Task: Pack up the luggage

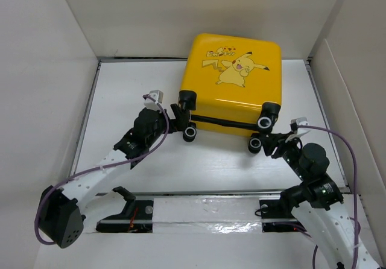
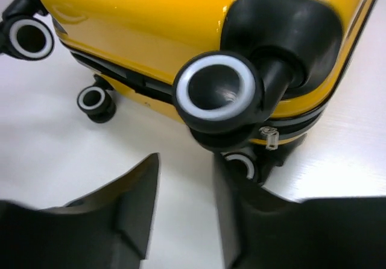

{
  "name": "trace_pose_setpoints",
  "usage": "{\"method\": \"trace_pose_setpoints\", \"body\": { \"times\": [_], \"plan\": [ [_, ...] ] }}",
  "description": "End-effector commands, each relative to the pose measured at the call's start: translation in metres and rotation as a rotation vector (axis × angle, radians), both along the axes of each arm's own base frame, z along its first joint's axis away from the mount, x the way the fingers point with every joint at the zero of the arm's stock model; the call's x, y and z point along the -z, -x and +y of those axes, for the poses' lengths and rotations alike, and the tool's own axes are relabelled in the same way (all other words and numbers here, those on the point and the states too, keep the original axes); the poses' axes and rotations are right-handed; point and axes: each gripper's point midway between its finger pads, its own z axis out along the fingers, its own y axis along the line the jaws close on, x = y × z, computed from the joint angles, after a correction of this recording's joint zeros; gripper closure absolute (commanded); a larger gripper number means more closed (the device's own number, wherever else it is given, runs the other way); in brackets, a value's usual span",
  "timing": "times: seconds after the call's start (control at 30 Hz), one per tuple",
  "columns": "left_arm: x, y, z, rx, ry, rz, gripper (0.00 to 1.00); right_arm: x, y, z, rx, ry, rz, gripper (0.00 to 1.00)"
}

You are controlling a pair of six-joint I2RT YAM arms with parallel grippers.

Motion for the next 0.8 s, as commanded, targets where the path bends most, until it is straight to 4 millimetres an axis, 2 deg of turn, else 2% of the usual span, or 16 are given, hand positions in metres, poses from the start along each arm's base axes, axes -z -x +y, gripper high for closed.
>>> {"method": "trace_pose_setpoints", "body": {
  "times": [0.0,0.03,0.07,0.1,0.17,0.33,0.47,0.53,0.57,0.6,0.63,0.67,0.77],
  "plan": [
    [-0.028,-0.016,-0.014,0.034,-0.002,-0.069,0.04,0.004,-0.005,0.011,-0.014,-0.106,-0.019,0.49],
    [-0.027,-0.018,-0.016,0.042,-0.01,-0.065,0.05,0.026,-0.008,0.012,-0.011,-0.093,0.024,0.46],
    [-0.021,-0.021,-0.018,0.044,-0.026,-0.051,0.06,0.031,-0.012,0.013,-0.008,-0.097,0.024,0.45],
    [-0.021,-0.022,-0.02,0.052,-0.027,-0.051,0.06,0.049,-0.015,0.012,0.008,-0.084,0.068,0.44],
    [-0.014,-0.025,-0.023,0.056,-0.037,-0.037,0.08,0.055,-0.022,0.007,0.048,-0.081,0.06,0.44],
    [-0.016,-0.029,-0.032,0.082,-0.018,-0.046,0.14,0.056,-0.04,-0.001,0.129,-0.118,-0.029,0.46],
    [-0.014,-0.032,-0.043,0.125,-0.006,-0.04,0.24,0.056,-0.048,-0.016,0.219,-0.125,-0.084,0.6],
    [-0.016,-0.034,-0.046,0.129,0.001,-0.048,0.35,0.064,-0.05,-0.022,0.249,-0.115,-0.087,0.63],
    [-0.016,-0.034,-0.046,0.13,0.004,-0.05,0.49,0.062,-0.052,-0.027,0.279,-0.12,-0.103,0.64],
    [-0.018,-0.035,-0.048,0.132,0.012,-0.059,0.57,0.06,-0.053,-0.028,0.286,-0.124,-0.112,0.64],
    [-0.019,-0.035,-0.049,0.138,0.017,-0.064,0.65,0.059,-0.054,-0.028,0.287,-0.116,-0.122,0.61],
    [-0.021,-0.034,-0.05,0.142,0.024,-0.067,0.82,0.06,-0.057,-0.028,0.29,-0.109,-0.116,0.55],
    [-0.03,-0.03,-0.05,0.148,0.054,-0.086,1.0,0.063,-0.063,-0.028,0.297,-0.079,-0.082,0.46]
  ]
}}
